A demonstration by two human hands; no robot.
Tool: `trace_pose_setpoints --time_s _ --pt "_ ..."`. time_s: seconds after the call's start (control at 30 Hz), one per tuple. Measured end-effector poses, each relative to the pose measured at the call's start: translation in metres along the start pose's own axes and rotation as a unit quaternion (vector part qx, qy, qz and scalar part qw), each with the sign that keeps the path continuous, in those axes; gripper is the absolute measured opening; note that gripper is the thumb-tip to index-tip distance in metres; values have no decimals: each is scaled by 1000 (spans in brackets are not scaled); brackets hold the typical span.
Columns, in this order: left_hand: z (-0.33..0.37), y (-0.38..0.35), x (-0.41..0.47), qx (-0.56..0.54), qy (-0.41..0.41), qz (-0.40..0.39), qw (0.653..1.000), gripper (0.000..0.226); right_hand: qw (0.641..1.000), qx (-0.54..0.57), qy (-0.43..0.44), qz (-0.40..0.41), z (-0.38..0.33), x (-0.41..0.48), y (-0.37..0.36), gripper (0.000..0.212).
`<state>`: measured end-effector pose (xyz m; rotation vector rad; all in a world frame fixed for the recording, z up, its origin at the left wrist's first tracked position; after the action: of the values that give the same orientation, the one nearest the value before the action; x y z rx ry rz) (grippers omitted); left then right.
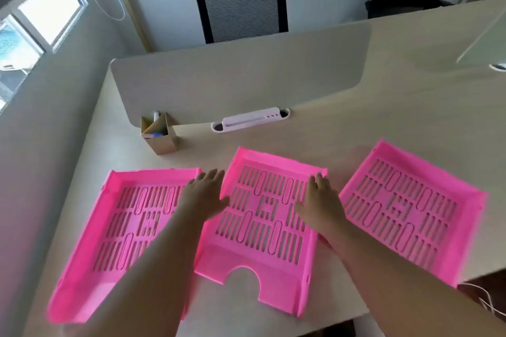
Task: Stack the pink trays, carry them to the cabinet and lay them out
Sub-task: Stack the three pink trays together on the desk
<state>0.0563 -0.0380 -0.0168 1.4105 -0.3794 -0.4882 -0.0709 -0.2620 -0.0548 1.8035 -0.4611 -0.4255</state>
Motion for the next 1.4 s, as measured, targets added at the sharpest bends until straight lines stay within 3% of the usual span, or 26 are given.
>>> trace_pose_setpoints --time_s 0.1,0.27,0.33,0.57,0.7,0.8,0.9,1.0,1.13,1.4 --pt "-3 -23 -4 11 -29 -12 999 76 999 -18 -42 -14 10 -16 -19 81" --pt "-9 -72 -21 10 -23 -42 999 74 996 -77 32 41 18 -23 -32 70" --pt "-6 -81 -33 -13 -17 -29 999 75 993 -102 55 28 24 -17 -34 72" --pt "22 -86 -58 -230 140 -13 963 78 982 -128 138 -10 28 29 -27 74" --pt "26 -89 -56 -239 235 -2 942 73 977 -107 181 -18 25 57 -24 75" --pt "33 -94 -57 -217 228 -3 949 70 973 -86 212 -38 22 77 -26 74" --pt "32 -91 -57 -177 252 15 951 85 969 -65 226 -74 21 88 -21 74" --pt "47 -71 -40 -85 190 76 975 89 976 -25 211 -49 44 94 1 79" --pt "115 -45 15 -118 102 103 982 82 988 -41 144 25 120 94 44 72" --pt "295 -60 91 -134 -61 7 989 75 983 -80 -118 112 310 35 103 69"
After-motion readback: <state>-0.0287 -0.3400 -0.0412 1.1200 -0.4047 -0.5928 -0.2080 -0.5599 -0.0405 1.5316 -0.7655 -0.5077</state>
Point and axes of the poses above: each hand's wrist, its own x-axis towards the middle knuckle, its own y-axis out of the back of the hand, z = x × y, the point moved 7 cm from there along x, towards the middle knuckle, and after that the axes turned 12 degrees about z, right-handed, at the moved point
